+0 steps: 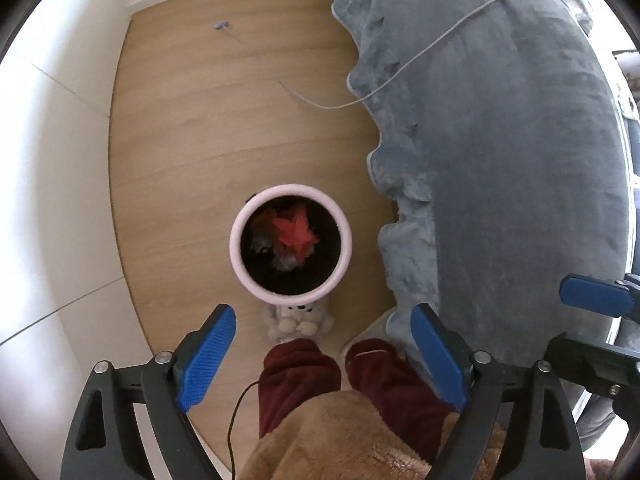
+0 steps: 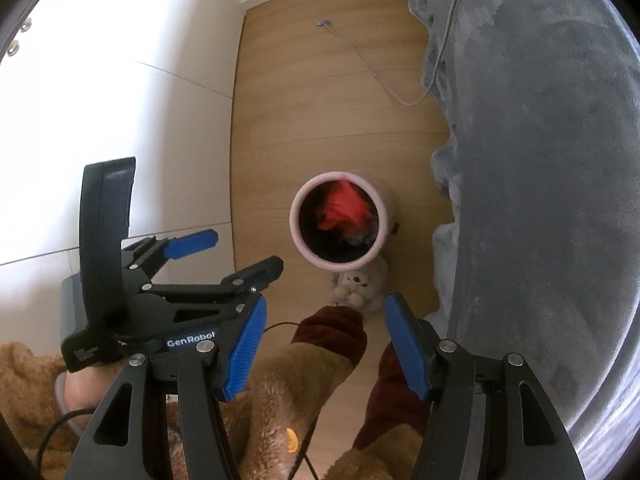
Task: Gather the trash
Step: 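Carry both items over the pink bin and open both grippers to drop them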
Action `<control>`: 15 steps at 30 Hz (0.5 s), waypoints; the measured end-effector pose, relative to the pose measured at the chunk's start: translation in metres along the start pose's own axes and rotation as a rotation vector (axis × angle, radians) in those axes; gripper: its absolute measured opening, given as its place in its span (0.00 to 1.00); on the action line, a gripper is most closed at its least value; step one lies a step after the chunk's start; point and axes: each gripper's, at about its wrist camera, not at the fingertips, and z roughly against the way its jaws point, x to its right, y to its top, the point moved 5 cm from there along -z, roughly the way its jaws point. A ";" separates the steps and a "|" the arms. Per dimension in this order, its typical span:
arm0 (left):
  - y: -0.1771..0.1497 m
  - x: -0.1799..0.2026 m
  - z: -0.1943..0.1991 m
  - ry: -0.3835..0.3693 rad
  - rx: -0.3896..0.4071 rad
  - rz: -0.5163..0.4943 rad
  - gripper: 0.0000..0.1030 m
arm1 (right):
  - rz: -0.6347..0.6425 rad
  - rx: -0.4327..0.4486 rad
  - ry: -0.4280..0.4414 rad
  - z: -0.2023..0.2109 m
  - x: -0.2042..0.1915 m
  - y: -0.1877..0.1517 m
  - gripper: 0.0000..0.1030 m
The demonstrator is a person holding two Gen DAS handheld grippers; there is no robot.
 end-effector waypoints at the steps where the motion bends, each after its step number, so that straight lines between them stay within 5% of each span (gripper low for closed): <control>1: 0.000 0.000 0.001 0.006 -0.002 -0.002 0.87 | 0.001 0.004 0.003 0.001 0.000 -0.001 0.59; 9: 0.011 0.035 0.038 0.041 0.042 -0.098 0.87 | -0.028 0.086 0.030 0.037 0.011 -0.007 0.59; 15: 0.041 0.112 0.096 0.014 0.138 -0.271 0.87 | -0.161 0.231 0.047 0.110 0.055 -0.022 0.59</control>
